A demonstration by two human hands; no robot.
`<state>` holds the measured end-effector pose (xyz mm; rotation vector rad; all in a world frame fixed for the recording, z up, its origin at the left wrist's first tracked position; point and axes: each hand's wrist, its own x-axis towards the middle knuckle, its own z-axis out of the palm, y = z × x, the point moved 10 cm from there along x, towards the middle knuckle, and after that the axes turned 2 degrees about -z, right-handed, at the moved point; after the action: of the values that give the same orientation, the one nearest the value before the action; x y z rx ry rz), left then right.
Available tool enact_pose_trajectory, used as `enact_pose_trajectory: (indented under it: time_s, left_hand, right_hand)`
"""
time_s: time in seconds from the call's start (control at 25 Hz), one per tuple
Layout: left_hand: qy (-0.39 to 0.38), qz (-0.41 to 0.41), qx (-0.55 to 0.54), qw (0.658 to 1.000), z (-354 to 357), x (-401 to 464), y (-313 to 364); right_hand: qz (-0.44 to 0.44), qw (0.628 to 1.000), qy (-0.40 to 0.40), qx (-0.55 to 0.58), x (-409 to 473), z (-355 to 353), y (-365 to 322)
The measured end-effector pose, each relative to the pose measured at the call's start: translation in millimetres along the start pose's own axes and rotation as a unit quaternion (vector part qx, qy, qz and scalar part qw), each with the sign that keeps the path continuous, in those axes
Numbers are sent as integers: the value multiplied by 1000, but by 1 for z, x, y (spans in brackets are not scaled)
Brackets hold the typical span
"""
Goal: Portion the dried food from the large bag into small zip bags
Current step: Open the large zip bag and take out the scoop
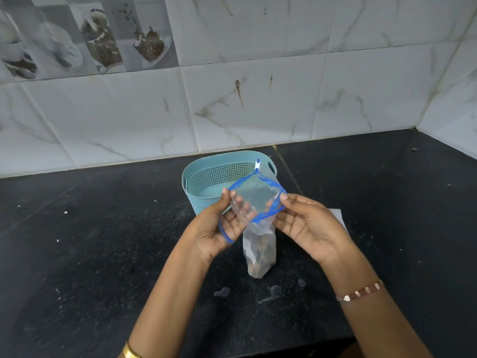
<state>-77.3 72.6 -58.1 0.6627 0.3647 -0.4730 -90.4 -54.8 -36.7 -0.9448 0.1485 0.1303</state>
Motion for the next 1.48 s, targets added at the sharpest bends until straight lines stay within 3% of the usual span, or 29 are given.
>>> enact_pose_trajectory:
  time_s: [0.24,0.4,0.52,0.64,0.72,0.8,0.88,0.92,1.0,1.08,1.2,1.36,1.48]
  left_hand:
    - [-21,2,-128,992,-10,8,-6]
    - [-23,4,-189,982,-16,17,-8]
    - [-25,7,-100,995,-17,20,-12]
    - [5,35,97,995,-20,12,-9]
    - [30,79,238,967,-18,4,0]
    - [57,148,375,913,-18,2,13]
    - [43,191,448,872,-13,2,18]
    - [31,187,458,868,-14,6,16]
    - [64,135,429,891,-27,15,13]
    - [89,61,323,940,-43,25,3]
    - [44,-8,142,989,-40,33,-12]
    - [10,-68,-25,997,-29,34,-29]
    - [-3,-79,-61,995,-34,46,-26]
  right_hand:
    - [101,971,14,216,1,-3,23]
    - [139,956,24,259,2,-1,31]
    - [121,981,20,151,3,-3,34]
    - [17,996,73,-50,3,-20,24]
    - [-62,963,117,-236,0,-29,7]
    - [-117,915,108,-370,1,-22,-5]
    - [-119,902,83,-406,3,-14,-6]
    - [-94,915,71,-386,5,-13,-2]
    - [-20,960,37,-278,7,-12,12]
    - [61,991,7,-121,10,-10,29]
    - [148,988,0,47,9,-9,50]
    - [171,980,5,103,15,-7,57]
    - [183,978,1,97,16,-3,58]
